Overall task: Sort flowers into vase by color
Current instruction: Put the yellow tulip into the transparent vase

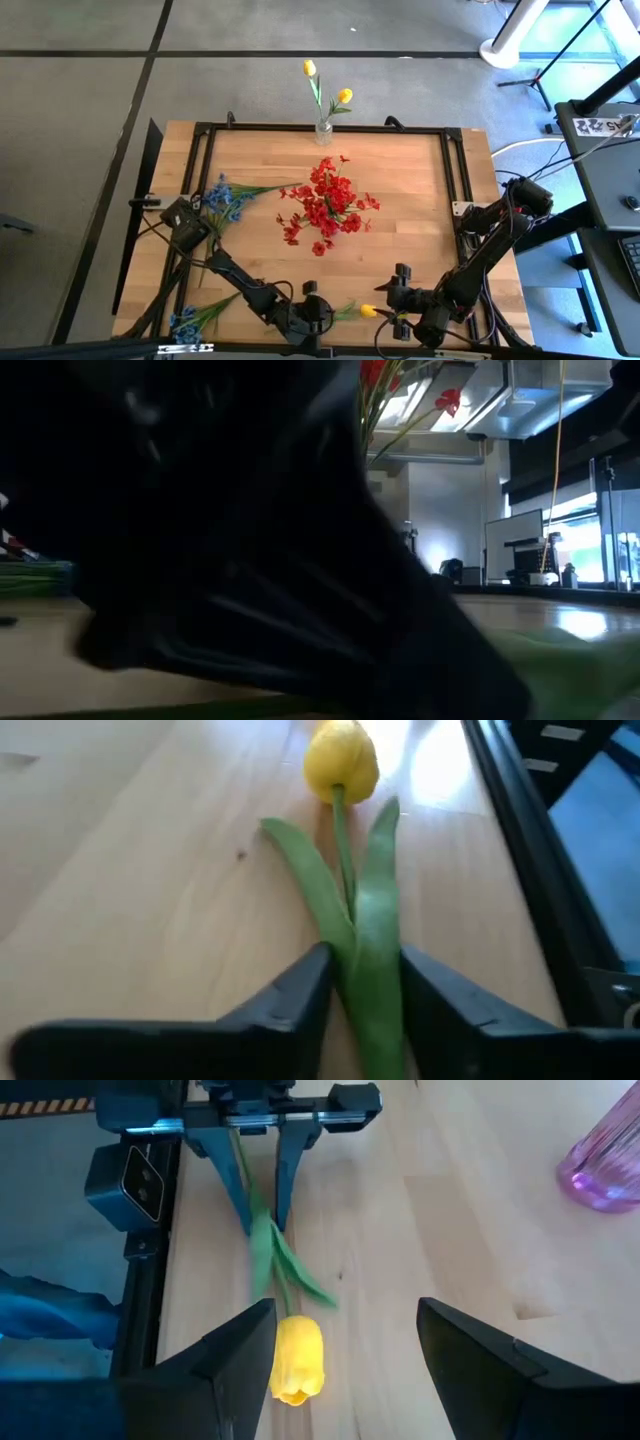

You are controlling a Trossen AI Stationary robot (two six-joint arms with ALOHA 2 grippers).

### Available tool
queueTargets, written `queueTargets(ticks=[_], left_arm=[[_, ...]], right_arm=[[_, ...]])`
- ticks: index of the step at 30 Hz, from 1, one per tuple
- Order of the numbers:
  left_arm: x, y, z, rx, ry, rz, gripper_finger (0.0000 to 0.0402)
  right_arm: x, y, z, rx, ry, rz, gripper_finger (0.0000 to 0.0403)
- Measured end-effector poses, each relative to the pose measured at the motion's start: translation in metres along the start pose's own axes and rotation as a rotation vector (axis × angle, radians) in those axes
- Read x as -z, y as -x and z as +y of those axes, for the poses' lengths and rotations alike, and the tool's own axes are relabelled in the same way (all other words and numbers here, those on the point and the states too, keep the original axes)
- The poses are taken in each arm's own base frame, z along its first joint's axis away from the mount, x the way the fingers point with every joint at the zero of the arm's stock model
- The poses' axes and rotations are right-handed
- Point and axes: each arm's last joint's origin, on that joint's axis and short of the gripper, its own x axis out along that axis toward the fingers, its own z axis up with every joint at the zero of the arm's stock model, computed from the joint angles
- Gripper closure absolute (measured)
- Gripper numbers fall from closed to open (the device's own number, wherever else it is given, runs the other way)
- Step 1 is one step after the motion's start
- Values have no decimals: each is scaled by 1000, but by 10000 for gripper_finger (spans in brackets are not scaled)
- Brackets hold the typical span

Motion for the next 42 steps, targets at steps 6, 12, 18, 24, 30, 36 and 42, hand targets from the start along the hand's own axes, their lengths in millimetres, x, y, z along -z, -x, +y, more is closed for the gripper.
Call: queueTargets(ticks=[6,12,18,24,30,36,42], left_arm=[[-14,12,3,-41,-40,-10,388],[-82,75,-6,-120,-85,-200,396],[-124,124,-9,16,-86,-372,396],[-127,116,-9,258,-33,-563,396],[-133,99,3,247,-43,-769,396],[-148,102,14,244,-150,-996,396],[-157,97,25,269,-178,-1041,396]], right_arm=[[-28,22,6,67,85,33,159],[-21,45,9,155,76,-16,159],[14,20,10,69,-25,-27,159],[5,3,31,-118,53,-306,159],[-22,15,41,-62,81,-606,159],[-56,14,34,-115,56,-733,159],[-95,25,36,-43,146,-816,159]])
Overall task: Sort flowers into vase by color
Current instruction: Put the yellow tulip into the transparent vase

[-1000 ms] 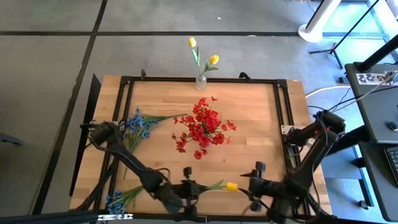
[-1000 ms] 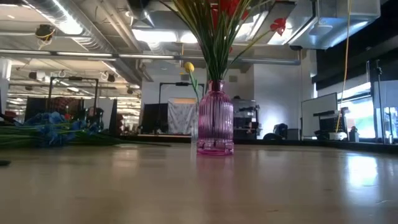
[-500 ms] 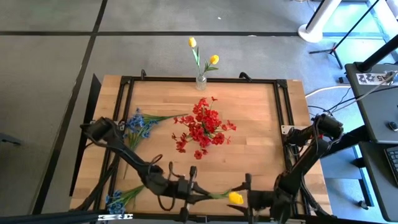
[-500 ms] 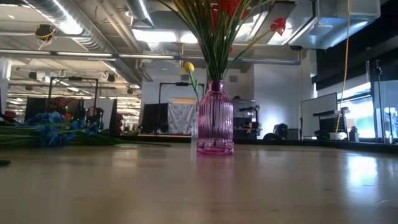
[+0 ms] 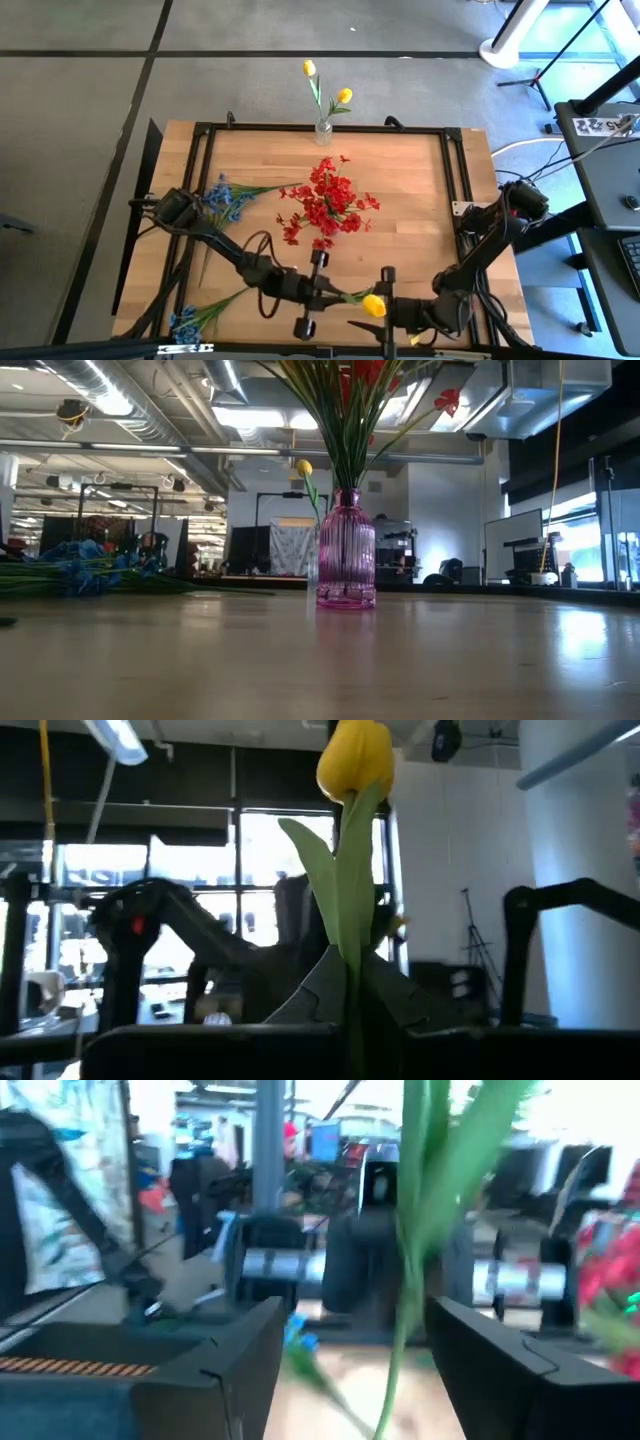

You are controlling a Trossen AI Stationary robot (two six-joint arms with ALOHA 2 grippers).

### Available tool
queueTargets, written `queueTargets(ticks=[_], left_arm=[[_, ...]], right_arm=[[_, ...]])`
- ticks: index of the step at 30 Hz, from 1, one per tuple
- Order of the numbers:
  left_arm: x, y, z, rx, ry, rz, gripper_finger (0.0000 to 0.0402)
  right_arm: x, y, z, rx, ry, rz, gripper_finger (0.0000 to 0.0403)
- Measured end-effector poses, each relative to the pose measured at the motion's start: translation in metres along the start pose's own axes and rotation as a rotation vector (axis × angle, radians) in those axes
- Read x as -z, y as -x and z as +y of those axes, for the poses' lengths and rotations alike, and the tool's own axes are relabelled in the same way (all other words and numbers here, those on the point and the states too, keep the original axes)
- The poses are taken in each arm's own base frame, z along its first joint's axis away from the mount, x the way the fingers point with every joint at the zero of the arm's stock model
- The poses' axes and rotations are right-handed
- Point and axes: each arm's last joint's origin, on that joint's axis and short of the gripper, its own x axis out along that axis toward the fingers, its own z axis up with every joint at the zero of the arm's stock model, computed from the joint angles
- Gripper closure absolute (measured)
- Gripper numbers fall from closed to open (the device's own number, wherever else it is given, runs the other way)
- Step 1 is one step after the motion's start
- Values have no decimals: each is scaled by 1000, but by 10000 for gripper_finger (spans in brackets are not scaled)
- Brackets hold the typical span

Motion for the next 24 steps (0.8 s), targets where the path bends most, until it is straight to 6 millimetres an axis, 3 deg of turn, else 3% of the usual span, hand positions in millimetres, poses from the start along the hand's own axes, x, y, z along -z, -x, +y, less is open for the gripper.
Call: queueTargets(ticks=[7,14,18,24], left_arm=[[-1,3,-7,11,-57,0,394],[-4,4,-8,-16,-97,-19,393],[-6,3,-7,-22,-109,-32,392],[-8,3,-6,-27,-121,-48,391]], right_arm=[[-35,-1,5,102,123,-42,159],[-47,-4,4,137,193,-44,167],[-48,-8,2,89,186,-73,208],[-52,-15,-4,64,139,-125,308]])
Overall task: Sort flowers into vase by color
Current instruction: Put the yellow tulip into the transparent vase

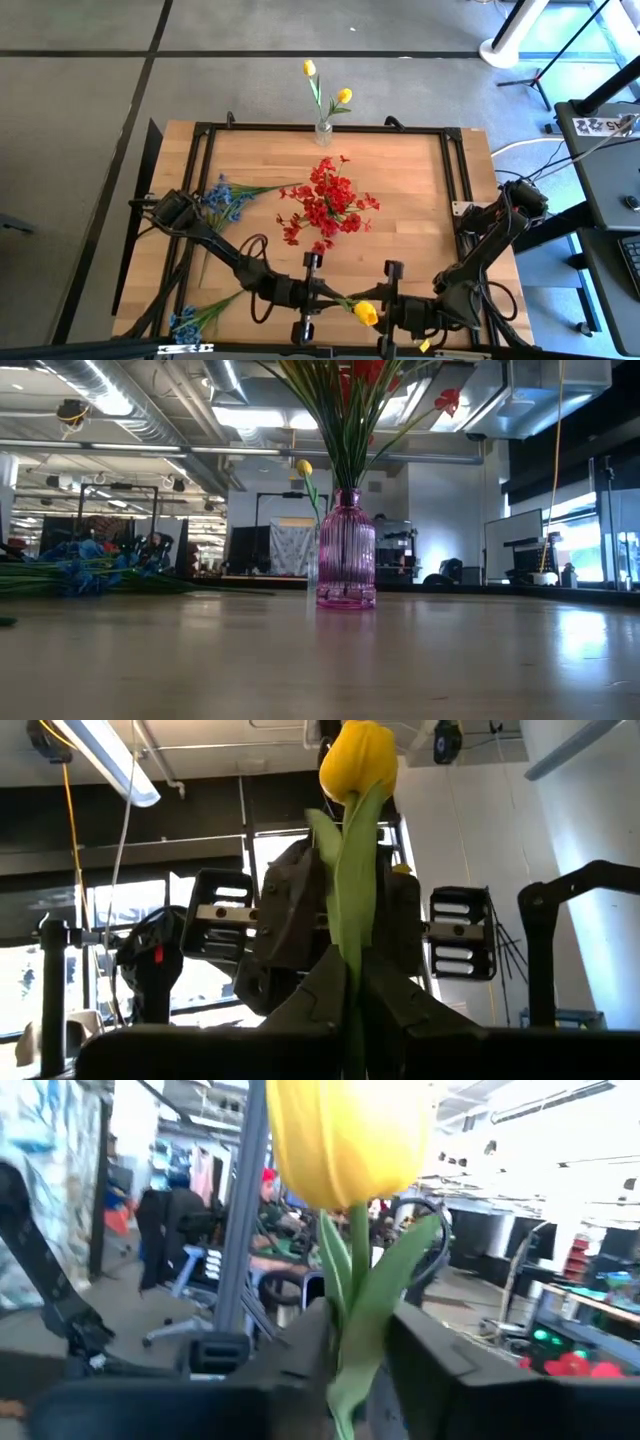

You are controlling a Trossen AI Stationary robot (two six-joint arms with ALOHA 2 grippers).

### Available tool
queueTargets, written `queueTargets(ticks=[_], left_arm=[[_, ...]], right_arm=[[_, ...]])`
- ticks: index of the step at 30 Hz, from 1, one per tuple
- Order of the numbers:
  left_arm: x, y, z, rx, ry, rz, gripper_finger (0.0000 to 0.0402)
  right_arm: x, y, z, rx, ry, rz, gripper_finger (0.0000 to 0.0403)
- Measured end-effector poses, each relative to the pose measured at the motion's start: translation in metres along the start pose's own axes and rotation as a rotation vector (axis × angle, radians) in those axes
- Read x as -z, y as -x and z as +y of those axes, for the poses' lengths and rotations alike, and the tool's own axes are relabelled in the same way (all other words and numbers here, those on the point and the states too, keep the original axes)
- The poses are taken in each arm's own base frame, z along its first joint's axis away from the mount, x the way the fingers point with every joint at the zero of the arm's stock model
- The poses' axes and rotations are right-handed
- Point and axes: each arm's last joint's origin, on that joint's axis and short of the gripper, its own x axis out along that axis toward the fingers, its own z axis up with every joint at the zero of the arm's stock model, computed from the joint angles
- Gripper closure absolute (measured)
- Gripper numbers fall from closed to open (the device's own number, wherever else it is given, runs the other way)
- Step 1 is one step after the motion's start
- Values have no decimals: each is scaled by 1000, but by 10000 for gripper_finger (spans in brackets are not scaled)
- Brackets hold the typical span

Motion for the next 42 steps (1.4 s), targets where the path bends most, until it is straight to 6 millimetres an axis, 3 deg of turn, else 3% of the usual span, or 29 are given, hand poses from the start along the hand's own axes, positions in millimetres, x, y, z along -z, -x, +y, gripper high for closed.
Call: queueTargets(ticks=[6,10,15,19,25,29,35,39,42], left_arm=[[-1,0,0,-10,3,-5,391],[-6,0,-3,-54,11,60,372],[-16,2,-9,-63,3,223,307],[-37,13,-23,-60,-34,368,256],[-66,40,-55,19,-62,474,228],[-70,48,-64,41,75,482,226],[-37,51,-44,3,241,550,226],[-20,46,-25,-18,235,575,226],[-9,39,-7,-11,241,585,226]], right_arm=[[0,-6,-4,-13,-37,-23,393],[0,-6,-5,-7,-57,-21,392],[-11,-5,-12,12,-52,-4,396],[-24,1,-25,-11,-27,47,399],[-42,13,-68,-259,-117,180,400],[-40,15,-99,-473,-83,283,400],[-46,31,-140,-684,-68,332,401],[-44,62,-174,-819,-107,240,401],[-29,91,-201,-863,-154,158,401]])
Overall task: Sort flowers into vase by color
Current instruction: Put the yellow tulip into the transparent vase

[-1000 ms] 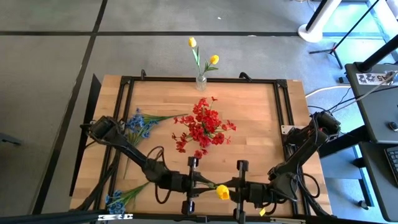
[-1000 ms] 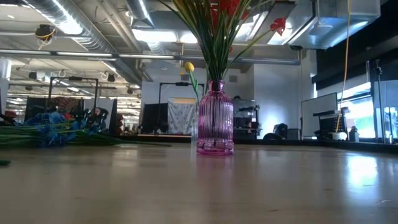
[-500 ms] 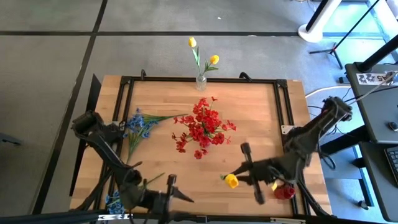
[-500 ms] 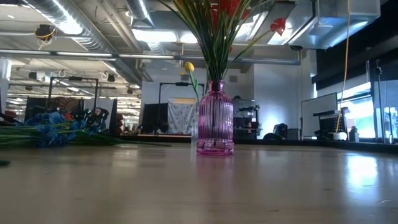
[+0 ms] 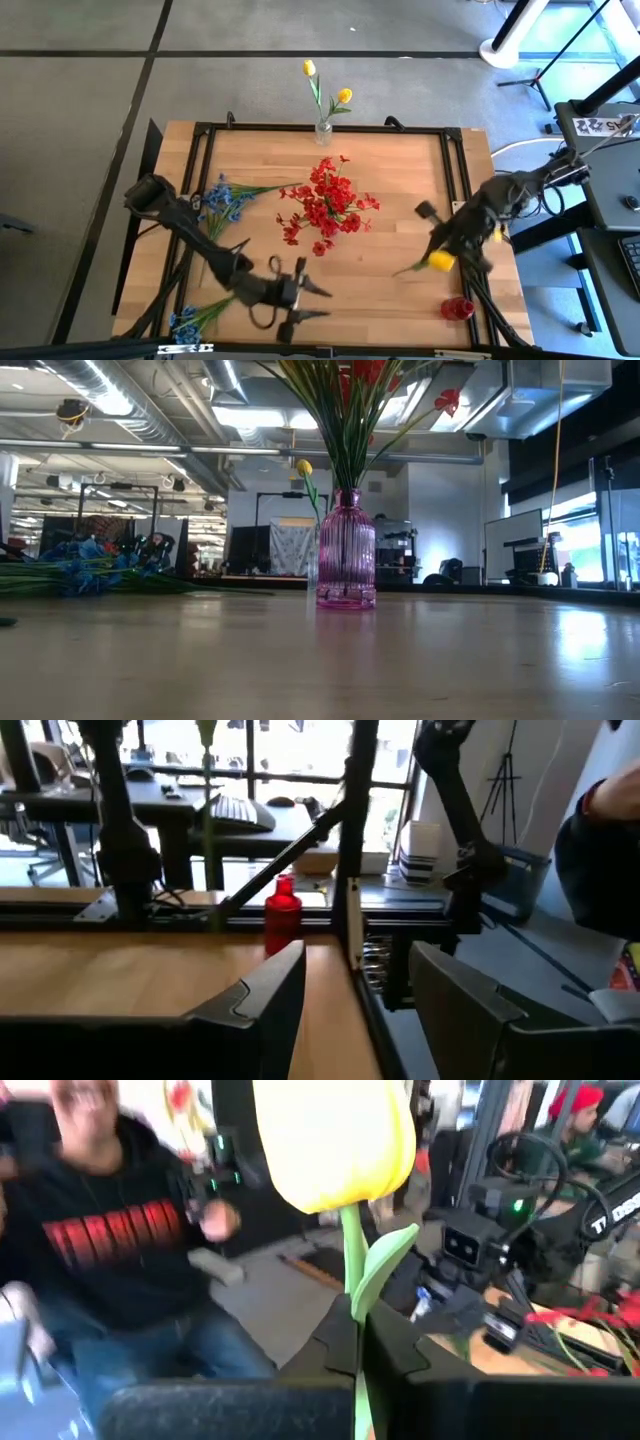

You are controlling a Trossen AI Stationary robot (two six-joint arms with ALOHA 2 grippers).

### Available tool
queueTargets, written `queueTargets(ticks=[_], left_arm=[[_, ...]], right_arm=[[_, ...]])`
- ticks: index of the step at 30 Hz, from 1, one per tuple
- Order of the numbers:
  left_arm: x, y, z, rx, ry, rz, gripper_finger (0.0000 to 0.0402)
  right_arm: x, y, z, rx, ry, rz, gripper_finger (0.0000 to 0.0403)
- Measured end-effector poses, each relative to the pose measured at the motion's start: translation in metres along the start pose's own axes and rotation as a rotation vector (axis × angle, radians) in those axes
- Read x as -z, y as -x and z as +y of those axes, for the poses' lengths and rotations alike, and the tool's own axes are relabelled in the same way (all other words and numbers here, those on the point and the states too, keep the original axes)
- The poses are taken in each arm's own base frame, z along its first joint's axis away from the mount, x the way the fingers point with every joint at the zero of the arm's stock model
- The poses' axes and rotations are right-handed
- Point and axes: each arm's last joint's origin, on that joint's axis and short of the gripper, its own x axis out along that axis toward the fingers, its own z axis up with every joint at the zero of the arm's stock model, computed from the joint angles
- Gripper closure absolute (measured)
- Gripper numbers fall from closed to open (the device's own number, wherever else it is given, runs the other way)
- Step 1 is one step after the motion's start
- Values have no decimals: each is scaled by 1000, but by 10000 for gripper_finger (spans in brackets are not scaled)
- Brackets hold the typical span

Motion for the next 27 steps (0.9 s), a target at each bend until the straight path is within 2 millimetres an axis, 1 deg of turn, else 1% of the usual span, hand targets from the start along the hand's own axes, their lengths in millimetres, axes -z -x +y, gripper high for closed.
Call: queueTargets(ticks=[4,7,10,14,18,21,23,24,27], left_arm=[[-6,-16,31,3,70,-13,226],[-8,-23,45,15,133,-8,226],[-7,-24,50,23,164,10,226],[-6,-22,43,41,150,12,226],[-5,-18,34,65,124,12,226],[-5,-18,32,69,130,10,226],[-5,-18,32,69,169,11,226],[-5,-18,32,68,181,11,226],[-5,-18,33,65,170,10,226]], right_arm=[[23,45,3,-24,-52,-103,401],[26,72,8,-47,-115,-165,401],[23,88,15,-125,-171,-195,401],[22,98,21,-138,-217,-213,402],[22,101,25,-221,-271,-193,402],[22,103,26,-199,-243,-204,402],[24,102,24,-134,-184,-203,402],[25,102,22,-74,-154,-198,402],[27,100,11,254,-53,-199,402]])
